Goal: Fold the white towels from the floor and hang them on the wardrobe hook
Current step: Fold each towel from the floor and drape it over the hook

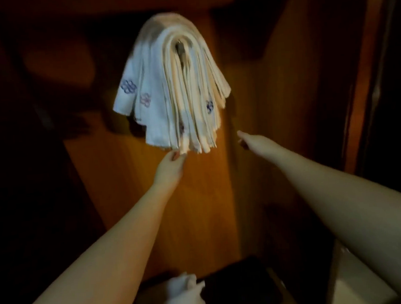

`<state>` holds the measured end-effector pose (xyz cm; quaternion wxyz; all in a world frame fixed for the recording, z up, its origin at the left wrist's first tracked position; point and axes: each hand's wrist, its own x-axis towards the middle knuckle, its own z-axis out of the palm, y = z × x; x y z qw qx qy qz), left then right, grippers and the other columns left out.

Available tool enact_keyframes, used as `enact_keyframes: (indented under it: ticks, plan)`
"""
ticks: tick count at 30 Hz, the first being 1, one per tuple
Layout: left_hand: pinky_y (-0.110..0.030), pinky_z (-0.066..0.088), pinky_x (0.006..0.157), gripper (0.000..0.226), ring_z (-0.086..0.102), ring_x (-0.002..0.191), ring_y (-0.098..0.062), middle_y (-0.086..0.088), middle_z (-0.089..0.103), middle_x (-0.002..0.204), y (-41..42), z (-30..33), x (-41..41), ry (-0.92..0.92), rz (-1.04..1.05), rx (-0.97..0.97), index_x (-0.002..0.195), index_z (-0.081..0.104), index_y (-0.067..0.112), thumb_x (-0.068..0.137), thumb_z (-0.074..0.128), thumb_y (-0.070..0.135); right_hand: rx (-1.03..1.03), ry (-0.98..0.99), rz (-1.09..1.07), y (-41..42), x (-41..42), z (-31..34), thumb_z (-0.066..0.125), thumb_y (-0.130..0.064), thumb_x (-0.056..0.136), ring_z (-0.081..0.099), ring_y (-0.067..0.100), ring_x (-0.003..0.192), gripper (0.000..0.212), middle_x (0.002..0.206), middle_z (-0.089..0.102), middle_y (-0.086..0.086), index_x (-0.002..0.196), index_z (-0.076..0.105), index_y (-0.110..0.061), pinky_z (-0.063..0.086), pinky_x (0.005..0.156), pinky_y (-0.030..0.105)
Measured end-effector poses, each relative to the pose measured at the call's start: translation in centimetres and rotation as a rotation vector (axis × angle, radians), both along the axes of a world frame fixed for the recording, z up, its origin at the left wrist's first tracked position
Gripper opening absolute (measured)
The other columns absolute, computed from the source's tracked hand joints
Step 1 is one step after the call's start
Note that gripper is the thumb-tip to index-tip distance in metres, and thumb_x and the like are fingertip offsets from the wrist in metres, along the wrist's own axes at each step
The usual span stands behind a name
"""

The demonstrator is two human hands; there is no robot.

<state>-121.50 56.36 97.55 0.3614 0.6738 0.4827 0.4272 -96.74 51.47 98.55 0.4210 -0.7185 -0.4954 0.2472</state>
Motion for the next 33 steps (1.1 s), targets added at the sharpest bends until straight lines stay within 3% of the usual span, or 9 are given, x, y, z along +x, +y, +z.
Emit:
enact_keyframes:
  ticks: [3,7,11,16,20,24,29,33]
  plan:
    - [-0.030,0.037,0.098,0.050,0.048,0.135,-0.019,0.000,0.047,0.153,-3.9,-3.7,0.0,0.139,-0.132,-0.041,0.148,0.046,0.025,0.101,0.056,0.038,-0.068,-0.104,0.060,-5.3,-0.6,-4.3,0.038,-0.064,0.101,0.049,0.024,0.136,0.060,0.150,0.053,0.002,0.143,0.055,-0.025,0.034,0.095,0.037]
    - [-0.035,0.034,0.109,0.058,0.038,0.144,-0.018,0.004,0.039,0.158,-8.6,-9.9,1.1,0.348,-0.321,-0.094,0.152,0.038,0.033,0.099,0.057,0.045,-0.169,-0.247,0.085,-12.2,0.3,-11.3,0.050,-0.065,0.096,0.041,0.025,0.143,0.069,0.159,0.041,0.002,0.152,0.042,-0.025,0.037,0.107,0.039]
    - [-0.036,0.038,0.103,0.064,0.040,0.142,-0.022,0.002,0.037,0.159,-12.0,-15.9,4.1,0.489,-0.410,-0.186,0.153,0.034,0.036,0.096,0.059,0.050,-0.291,-0.330,0.046,-19.3,2.8,-18.4,0.057,-0.066,0.092,0.036,0.023,0.147,0.080,0.164,0.032,0.001,0.157,0.033,-0.025,0.033,0.117,0.041]
    - [-0.030,0.033,0.097,0.067,0.036,0.144,-0.023,-0.001,0.034,0.160,-15.1,-22.5,10.2,0.620,-0.578,-0.210,0.154,0.034,0.030,0.095,0.059,0.053,-0.381,-0.430,-0.021,-28.1,8.2,-26.9,0.060,-0.063,0.091,0.033,0.024,0.149,0.086,0.164,0.033,0.006,0.158,0.031,-0.018,0.026,0.120,0.037]
    - [-0.029,0.033,0.098,0.067,0.037,0.143,-0.022,-0.001,0.034,0.160,-18.4,-27.2,17.9,0.692,-0.710,-0.260,0.154,0.035,0.029,0.096,0.057,0.055,-0.467,-0.360,-0.106,-34.9,13.4,-33.2,0.065,-0.060,0.089,0.032,0.027,0.149,0.090,0.164,0.032,0.008,0.158,0.031,-0.013,0.026,0.121,0.041]
    - [-0.036,0.045,0.101,0.065,0.046,0.137,-0.022,0.001,0.039,0.157,-22.2,-31.7,26.8,0.699,-0.763,-0.352,0.152,0.040,0.032,0.094,0.061,0.054,-0.556,-0.263,-0.191,-41.0,19.2,-38.5,0.065,-0.059,0.090,0.033,0.026,0.149,0.087,0.164,0.032,0.005,0.158,0.032,-0.017,0.026,0.121,0.042]
    - [-0.038,0.038,0.111,0.064,0.041,0.142,-0.021,-0.002,0.043,0.155,-27.0,-36.8,37.2,0.721,-0.831,-0.428,0.151,0.043,0.024,0.094,0.063,0.047,-0.691,-0.099,-0.269,-47.9,26.4,-43.8,0.063,-0.056,0.094,0.027,0.023,0.151,0.084,0.166,0.028,0.004,0.159,0.030,-0.016,0.022,0.121,0.038]
    - [-0.030,0.037,0.098,0.064,0.046,0.137,-0.022,-0.002,0.048,0.151,-30.2,-40.2,44.1,0.770,-0.887,-0.448,0.149,0.046,0.023,0.094,0.062,0.051,-0.750,0.000,-0.344,-51.6,31.2,-46.8,0.061,-0.055,0.095,0.030,0.025,0.150,0.081,0.165,0.030,0.006,0.158,0.031,-0.014,0.027,0.121,0.041]
